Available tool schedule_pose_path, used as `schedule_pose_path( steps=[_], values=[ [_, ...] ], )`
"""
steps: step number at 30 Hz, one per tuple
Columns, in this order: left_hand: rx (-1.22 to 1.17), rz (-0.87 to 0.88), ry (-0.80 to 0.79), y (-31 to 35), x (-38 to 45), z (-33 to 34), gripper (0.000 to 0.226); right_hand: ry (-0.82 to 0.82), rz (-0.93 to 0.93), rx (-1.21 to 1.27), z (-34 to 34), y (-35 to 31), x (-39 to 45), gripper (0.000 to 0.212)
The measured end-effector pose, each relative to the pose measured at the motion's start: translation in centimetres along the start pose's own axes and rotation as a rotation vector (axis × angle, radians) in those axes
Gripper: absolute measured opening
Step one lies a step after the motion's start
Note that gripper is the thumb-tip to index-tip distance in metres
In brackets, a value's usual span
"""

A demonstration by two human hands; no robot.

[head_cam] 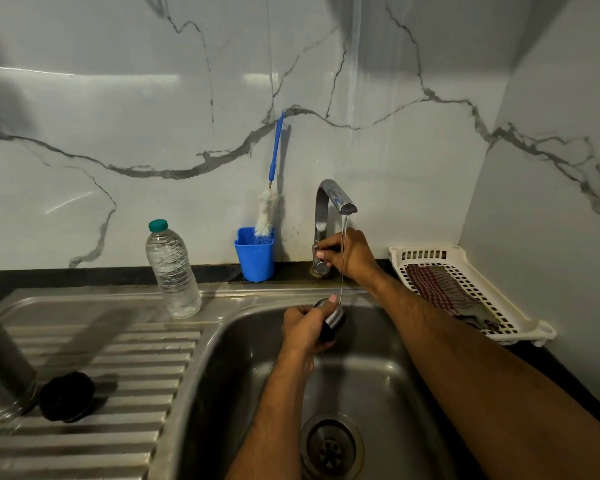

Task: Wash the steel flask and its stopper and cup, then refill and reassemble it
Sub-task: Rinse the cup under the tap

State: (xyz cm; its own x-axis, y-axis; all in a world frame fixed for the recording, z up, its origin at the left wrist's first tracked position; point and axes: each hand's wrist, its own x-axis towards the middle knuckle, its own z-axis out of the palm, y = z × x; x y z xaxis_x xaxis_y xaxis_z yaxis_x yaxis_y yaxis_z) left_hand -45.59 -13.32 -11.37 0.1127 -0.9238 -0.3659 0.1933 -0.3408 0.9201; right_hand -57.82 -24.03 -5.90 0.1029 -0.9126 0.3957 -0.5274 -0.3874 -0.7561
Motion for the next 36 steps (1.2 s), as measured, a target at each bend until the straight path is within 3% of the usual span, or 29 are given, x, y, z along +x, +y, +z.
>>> schedule_pose_path(
  steps=[3,6,9,11,13,18,22,24,28,32,33,36],
  values=[
    [0.051,-0.026,-0.031,0.0,0.0,0.0,0.043,0.103,0.092,0.11,0.3,0.5,-1.3,0.016],
    [0.102,-0.072,-0.083,-0.2,0.1,0.1,0.041,0.203,0.374,0.275,0.7,1.2,-4.3,0.014],
    [0.146,-0.112,-0.103,-0.4,0.2,0.1,0.034,-0.004,0.676,0.338,1.2,1.2,-8.5,0.008],
    [0.153,-0.129,-0.106,-0.6,0.2,0.3,0.036,-0.165,0.8,0.349,1.4,0.5,-10.8,0.025],
    [0.123,-0.147,-0.102,-0.7,-0.3,0.6,0.04,-0.214,0.871,0.402,1.5,0.1,-12.1,0.035],
    [0.141,-0.151,-0.03,-0.7,-0.9,0.8,0.032,-0.051,0.894,0.642,0.9,0.8,-13.1,0.028],
    [0.268,-0.044,0.108,-1.4,0.3,0.3,0.013,-0.071,0.904,0.695,0.5,1.2,-13.2,0.026],
    [0.209,-0.003,0.096,-1.4,0.1,0.3,0.003,-0.098,0.899,0.757,0.5,1.3,-13.1,0.025],
    [0.238,0.107,0.058,-1.6,-0.3,0.0,0.02,-0.1,0.905,0.87,0.6,0.9,-12.7,0.022],
    [0.243,0.031,-0.111,-0.9,-0.9,-0.8,0.008,-0.155,0.869,0.723,0.8,0.9,-12.7,0.025],
    [0.214,0.011,-0.128,-0.8,-0.7,-0.9,0.015,-0.172,0.846,0.696,0.8,0.8,-12.7,0.024],
    [0.211,0.065,-0.048,-1.0,-0.7,-0.7,0.007,-0.177,0.805,0.74,0.8,0.6,-12.5,0.017]
  ],
)
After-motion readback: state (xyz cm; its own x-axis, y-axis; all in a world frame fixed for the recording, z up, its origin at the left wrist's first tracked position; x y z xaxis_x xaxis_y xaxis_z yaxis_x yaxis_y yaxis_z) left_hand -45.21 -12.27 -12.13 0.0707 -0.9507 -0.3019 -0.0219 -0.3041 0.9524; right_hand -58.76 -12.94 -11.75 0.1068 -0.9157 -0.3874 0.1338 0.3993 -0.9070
